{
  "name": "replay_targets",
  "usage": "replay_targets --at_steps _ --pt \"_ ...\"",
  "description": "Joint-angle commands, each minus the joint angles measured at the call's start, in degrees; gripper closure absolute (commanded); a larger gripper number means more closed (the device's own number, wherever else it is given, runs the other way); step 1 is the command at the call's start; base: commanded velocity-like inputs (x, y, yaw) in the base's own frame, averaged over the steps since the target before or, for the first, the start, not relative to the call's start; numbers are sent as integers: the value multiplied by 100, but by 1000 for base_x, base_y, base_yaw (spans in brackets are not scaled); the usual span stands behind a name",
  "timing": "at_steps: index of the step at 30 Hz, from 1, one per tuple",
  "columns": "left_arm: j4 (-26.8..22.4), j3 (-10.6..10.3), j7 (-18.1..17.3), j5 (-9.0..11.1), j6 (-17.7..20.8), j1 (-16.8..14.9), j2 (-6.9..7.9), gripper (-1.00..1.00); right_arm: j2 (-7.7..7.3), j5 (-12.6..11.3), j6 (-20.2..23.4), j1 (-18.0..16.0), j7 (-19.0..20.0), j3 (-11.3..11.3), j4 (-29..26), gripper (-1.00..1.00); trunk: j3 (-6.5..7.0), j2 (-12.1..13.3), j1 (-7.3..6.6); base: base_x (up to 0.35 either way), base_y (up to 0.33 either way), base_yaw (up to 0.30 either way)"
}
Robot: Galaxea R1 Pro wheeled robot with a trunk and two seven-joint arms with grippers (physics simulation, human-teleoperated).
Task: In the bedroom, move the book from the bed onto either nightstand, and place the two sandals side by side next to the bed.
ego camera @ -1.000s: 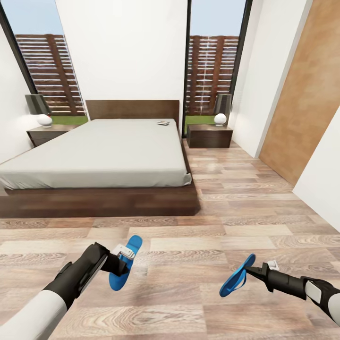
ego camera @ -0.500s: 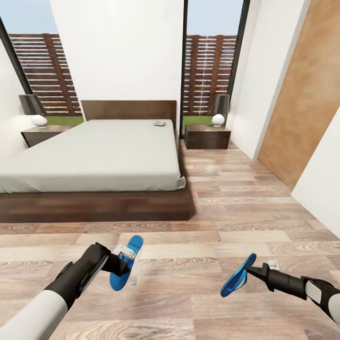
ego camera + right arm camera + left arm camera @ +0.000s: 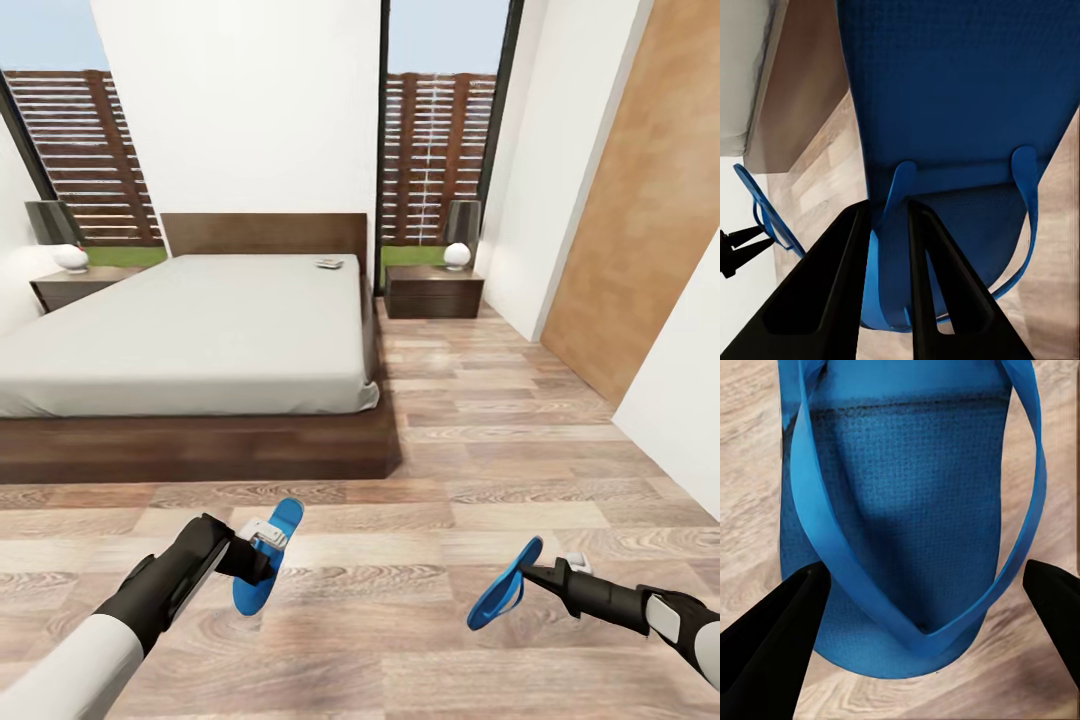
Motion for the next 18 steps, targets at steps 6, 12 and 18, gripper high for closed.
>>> replay_targets --at_steps 6,12,18 --pt "-8 -14 -25 -20 20 -5 3 100 1 -73 65 -9 37 26 17 100 -6 -3 0 167 -181 0" --pt "-8 -14 -25 -20 20 -5 2 100 3 -78 63 -9 31 26 17 100 -6 -3 0 167 -181 0" --pt "-8 -14 -25 -17 20 -5 -5 100 9 -78 63 -9 -17 26 17 100 -6 -3 0 167 -181 0"
